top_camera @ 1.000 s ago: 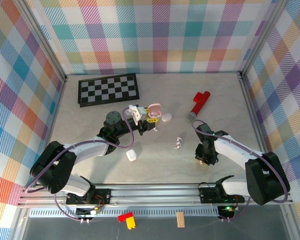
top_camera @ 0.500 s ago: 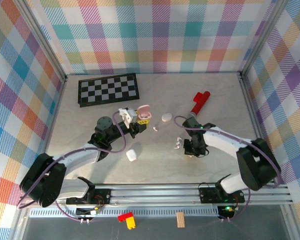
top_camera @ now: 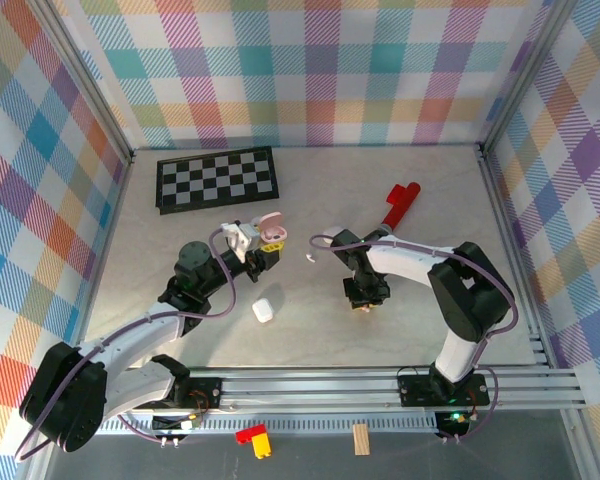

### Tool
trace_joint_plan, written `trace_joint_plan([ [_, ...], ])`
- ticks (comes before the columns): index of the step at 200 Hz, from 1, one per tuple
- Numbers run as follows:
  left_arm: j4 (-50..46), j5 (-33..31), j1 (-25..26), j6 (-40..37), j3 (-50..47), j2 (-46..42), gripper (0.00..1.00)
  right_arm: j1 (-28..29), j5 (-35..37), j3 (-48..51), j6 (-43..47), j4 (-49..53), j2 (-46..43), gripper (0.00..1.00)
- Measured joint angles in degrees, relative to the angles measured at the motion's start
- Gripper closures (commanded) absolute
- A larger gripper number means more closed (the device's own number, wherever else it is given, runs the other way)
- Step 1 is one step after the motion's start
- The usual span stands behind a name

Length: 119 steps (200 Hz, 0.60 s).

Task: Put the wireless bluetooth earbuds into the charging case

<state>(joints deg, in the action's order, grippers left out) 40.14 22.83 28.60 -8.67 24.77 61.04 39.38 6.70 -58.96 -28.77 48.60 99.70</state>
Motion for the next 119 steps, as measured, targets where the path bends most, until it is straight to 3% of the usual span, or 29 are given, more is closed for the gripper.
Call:
trace_joint_plan([
  [55,-1.11,0.0,-0.31,-0.2,0.0,0.48,0.74,1.25,2.08,-0.52,-1.03,0.85,0.0,0.64],
  [119,-1.18,0.07,-0.42,-0.2,0.0,0.76,0.74,2.89,6.38,-3.04,-3.17,3.67,0.02,0.66],
])
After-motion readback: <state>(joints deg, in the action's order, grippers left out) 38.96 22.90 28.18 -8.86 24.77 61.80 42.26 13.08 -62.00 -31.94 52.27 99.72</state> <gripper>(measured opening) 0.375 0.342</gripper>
